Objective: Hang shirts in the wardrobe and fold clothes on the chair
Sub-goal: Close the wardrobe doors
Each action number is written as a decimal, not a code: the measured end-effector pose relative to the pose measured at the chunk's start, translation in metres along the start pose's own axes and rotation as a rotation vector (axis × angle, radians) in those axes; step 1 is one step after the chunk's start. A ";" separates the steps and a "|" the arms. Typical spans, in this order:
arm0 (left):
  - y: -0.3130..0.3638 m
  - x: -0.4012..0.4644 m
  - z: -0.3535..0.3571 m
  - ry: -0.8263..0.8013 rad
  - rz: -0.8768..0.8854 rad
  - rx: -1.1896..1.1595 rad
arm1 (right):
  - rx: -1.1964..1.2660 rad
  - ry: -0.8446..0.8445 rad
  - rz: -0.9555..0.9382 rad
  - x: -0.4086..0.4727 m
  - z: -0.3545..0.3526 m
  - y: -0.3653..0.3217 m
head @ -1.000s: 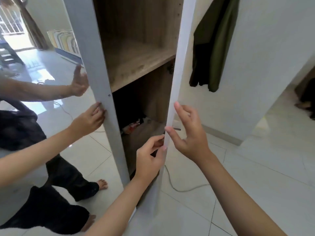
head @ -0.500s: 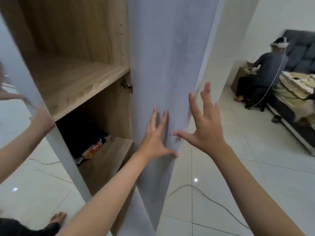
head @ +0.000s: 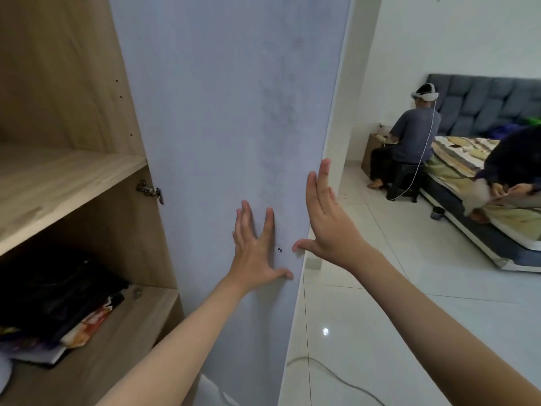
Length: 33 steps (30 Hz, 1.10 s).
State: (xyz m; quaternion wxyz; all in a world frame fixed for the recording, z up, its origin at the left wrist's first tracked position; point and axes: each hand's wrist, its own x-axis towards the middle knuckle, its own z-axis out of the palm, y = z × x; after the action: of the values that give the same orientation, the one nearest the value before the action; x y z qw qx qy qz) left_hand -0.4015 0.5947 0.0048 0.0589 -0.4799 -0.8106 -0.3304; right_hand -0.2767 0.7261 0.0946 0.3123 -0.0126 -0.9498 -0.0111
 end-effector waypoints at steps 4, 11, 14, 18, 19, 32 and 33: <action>-0.011 0.042 0.007 0.048 -0.032 0.071 | 0.028 0.025 -0.010 0.017 0.017 0.046; -0.026 0.102 0.024 0.029 -0.058 0.237 | 0.020 -0.019 0.020 0.049 0.048 0.103; -0.037 0.122 0.035 0.093 -0.057 0.325 | 0.040 -0.043 0.041 0.066 0.060 0.124; -0.064 0.143 0.036 0.142 -0.025 0.468 | 0.047 -0.054 0.046 0.090 0.076 0.152; -0.070 0.149 0.034 0.152 -0.001 0.495 | 0.051 -0.057 0.056 0.095 0.080 0.157; -0.112 0.189 0.043 0.246 0.114 0.599 | 0.049 -0.020 0.165 0.140 0.121 0.186; -0.112 0.189 0.044 0.250 0.119 0.588 | 0.042 -0.019 0.176 0.140 0.122 0.185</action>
State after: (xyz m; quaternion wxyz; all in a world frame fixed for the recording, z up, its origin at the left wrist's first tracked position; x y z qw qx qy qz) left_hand -0.5839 0.7244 -0.0047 0.3134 -0.4447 -0.8282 -0.1344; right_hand -0.4558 0.9173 0.0821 0.3033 -0.0896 -0.9480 0.0365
